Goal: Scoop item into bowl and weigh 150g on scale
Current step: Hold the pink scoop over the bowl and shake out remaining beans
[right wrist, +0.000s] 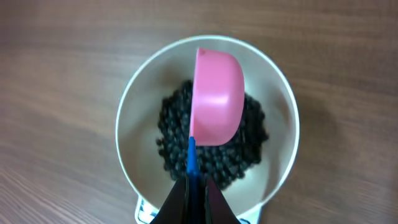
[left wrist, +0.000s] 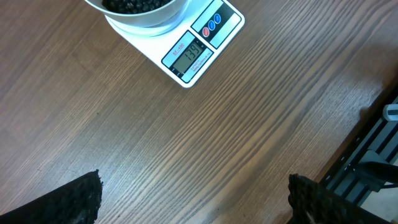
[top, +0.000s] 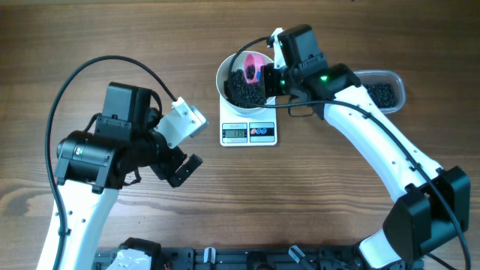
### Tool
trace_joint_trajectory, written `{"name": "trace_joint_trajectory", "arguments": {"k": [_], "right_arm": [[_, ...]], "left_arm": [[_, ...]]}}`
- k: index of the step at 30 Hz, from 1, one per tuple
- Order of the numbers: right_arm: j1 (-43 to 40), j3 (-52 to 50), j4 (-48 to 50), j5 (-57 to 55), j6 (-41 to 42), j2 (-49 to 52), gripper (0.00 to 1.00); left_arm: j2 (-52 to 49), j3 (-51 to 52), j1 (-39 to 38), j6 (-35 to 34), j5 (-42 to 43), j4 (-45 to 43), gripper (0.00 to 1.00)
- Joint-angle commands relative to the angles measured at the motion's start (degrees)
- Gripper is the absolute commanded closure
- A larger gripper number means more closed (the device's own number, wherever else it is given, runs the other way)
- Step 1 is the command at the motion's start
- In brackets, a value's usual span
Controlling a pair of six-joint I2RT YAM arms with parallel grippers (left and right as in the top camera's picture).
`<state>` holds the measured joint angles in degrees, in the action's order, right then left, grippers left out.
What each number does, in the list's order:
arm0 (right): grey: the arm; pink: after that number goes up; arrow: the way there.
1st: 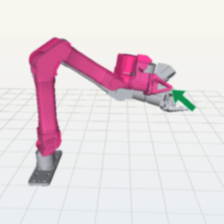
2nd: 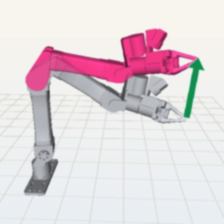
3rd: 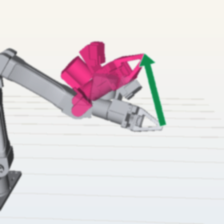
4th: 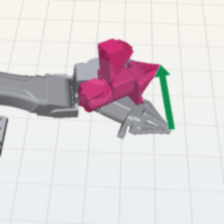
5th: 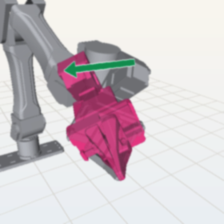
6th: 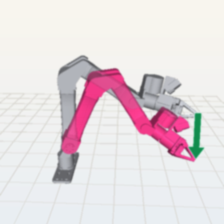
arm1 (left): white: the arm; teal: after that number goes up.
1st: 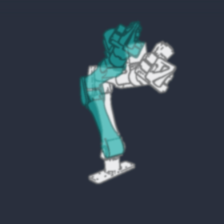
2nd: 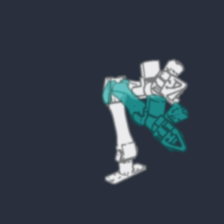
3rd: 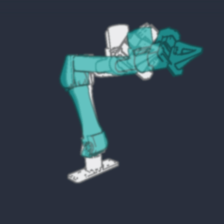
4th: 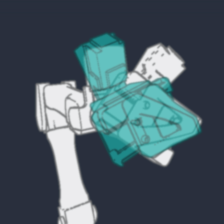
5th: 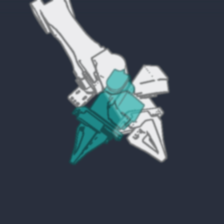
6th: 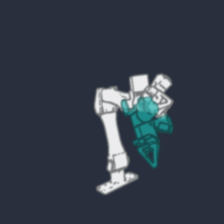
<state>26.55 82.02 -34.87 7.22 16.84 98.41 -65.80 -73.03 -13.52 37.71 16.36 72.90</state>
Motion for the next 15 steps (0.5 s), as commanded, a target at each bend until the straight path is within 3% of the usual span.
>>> {"name": "trace_joint_trajectory", "arguments": {"k": [1,3,4,6,8,10,11,13,14,15], "right_arm": [[-0.04,0.81,1.66,-0.96,4.04,0.81,0.96],[0.17,0.81,2.64,4.37,-1.53,1.05,0.96],[0.15,0.81,1.86,1.60,-3.43,1.01,0.95],[0.00,0.81,3.85,-2.21,4.87,1.05,0.95],[0.17,0.81,1.46,2.89,-2.95,1.40,0.96],[0.04,0.81,0.46,-3.02,1.84,1.22,0.96],[0.07,0.81,1.90,-0.42,4.59,1.31,0.95],[0.11,0.81,0.46,3.19,-3.89,1.51,0.96],[0.04,0.81,-0.44,-0.74,-4.42,1.31,0.96],[0.00,0.81,0.85,-3.85,0.28,1.11,0.96]], "left_arm": [[-0.17,-0.33,0.31,1.05,0.09,-0.20,0.00],[-0.17,-0.33,0.31,1.05,0.09,-0.20,0.00],[-0.17,-0.33,0.31,1.05,0.09,-0.20,0.00],[-0.17,-0.33,0.31,1.05,0.09,-0.20,0.00],[-0.17,-0.33,0.31,1.05,0.09,-0.20,0.00],[-0.17,-0.33,0.31,1.05,0.09,-0.20,0.00],[-0.17,-0.33,0.31,1.05,0.09,-0.20,0.00],[-0.17,-0.33,0.31,1.05,0.09,-0.20,0.00],[-0.17,-0.33,0.31,1.07,0.09,-0.20,0.00],[-0.17,-0.33,0.31,1.05,0.09,-0.20,0.00]]}}
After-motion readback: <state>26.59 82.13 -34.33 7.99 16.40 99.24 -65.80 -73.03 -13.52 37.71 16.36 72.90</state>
